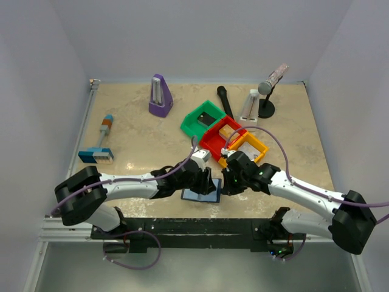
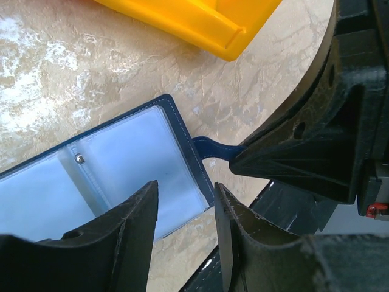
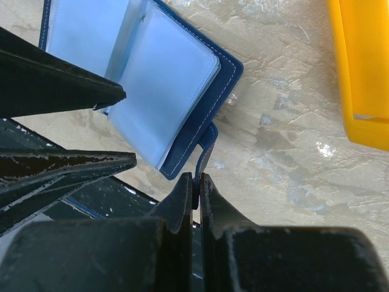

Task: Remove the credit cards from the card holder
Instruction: Remove the credit card from the card holder.

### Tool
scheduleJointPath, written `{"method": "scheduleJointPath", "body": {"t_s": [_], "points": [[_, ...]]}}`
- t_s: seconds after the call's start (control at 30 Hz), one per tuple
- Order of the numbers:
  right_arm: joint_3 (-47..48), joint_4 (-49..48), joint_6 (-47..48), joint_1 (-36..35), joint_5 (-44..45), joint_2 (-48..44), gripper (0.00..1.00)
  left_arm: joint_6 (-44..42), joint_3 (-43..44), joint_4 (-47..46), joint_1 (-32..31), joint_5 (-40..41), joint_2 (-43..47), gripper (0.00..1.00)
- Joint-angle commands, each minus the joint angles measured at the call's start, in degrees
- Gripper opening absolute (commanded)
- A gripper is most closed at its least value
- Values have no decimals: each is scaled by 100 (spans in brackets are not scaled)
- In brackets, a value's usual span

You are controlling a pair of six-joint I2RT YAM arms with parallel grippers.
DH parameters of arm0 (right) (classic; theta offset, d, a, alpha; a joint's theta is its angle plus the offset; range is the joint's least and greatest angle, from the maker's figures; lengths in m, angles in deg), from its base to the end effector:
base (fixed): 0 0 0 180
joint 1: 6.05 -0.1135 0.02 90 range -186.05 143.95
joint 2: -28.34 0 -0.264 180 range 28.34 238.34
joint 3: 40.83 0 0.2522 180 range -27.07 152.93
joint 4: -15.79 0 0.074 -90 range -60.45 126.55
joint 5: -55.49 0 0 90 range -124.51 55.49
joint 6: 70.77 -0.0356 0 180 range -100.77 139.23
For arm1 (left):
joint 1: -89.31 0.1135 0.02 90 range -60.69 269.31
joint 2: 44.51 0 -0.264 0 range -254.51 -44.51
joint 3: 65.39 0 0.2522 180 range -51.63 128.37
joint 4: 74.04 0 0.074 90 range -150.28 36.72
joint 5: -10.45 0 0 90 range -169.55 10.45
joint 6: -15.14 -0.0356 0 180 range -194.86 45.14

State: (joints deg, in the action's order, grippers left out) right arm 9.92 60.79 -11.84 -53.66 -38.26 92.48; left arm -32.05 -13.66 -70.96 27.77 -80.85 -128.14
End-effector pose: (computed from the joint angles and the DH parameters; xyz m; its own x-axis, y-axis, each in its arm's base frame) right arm 0.1382 0.1549 0.1994 -0.8841 -0.2046 -0.4202 -0.3547 0.8791 0.3182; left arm 0.1397 -0.2594 0.1798 -0.8037 0.0571 -0.5922 0.4656 0.6800 -0.5663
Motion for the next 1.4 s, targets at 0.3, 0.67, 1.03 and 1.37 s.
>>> {"method": "scheduleJointPath", "body": {"t_s": [0.3,0.67,1.03,1.37], "points": [[-17,-31,-31,-20,120,-156,0,623,-651,785,54,1641,1113,50],[-8,-22,-31,-20,146,-174,0,799,-985,980,124,1659,1174,67],[-8,-22,-31,-20,146,-139,0,694,-985,637,133,1317,937,65],[-8,-39,-31,-20,155,-112,0,711,-950,602,133,1202,778,64]]}}
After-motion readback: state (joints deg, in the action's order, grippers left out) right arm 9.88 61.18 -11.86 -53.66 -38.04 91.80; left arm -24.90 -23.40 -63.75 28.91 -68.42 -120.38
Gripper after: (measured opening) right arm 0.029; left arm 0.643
